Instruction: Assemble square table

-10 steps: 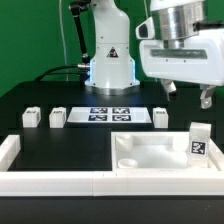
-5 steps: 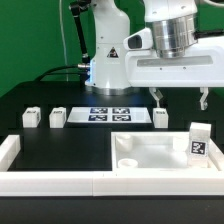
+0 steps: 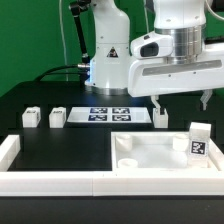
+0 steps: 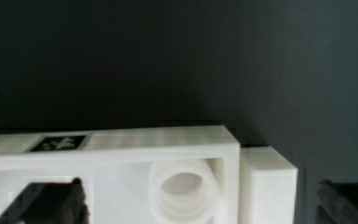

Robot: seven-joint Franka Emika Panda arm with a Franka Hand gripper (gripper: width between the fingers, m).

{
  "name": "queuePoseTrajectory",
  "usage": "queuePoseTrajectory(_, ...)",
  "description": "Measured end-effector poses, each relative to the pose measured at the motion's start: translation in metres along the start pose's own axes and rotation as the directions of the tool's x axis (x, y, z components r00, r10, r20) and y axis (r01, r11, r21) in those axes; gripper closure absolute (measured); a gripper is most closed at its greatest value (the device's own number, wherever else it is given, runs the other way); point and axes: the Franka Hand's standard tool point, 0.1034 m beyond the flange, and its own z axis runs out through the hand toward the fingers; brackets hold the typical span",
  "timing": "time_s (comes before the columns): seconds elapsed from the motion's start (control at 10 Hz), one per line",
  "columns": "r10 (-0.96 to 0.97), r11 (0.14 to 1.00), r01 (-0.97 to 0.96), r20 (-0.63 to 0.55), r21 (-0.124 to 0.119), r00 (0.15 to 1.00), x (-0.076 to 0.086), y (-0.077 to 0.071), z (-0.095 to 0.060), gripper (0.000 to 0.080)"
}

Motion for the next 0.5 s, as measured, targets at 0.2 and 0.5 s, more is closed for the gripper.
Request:
queuePoseTrajectory(0.2, -0.066, 0.998, 0.066, 0.003, -0.005, 0.998, 0.0, 0.001, 0.0, 0.015)
queuePoseTrajectory(0.5, 0.057, 0.998, -0.054, 0.135, -0.023, 0.989, -0.037, 0.006, 0.021, 0.015)
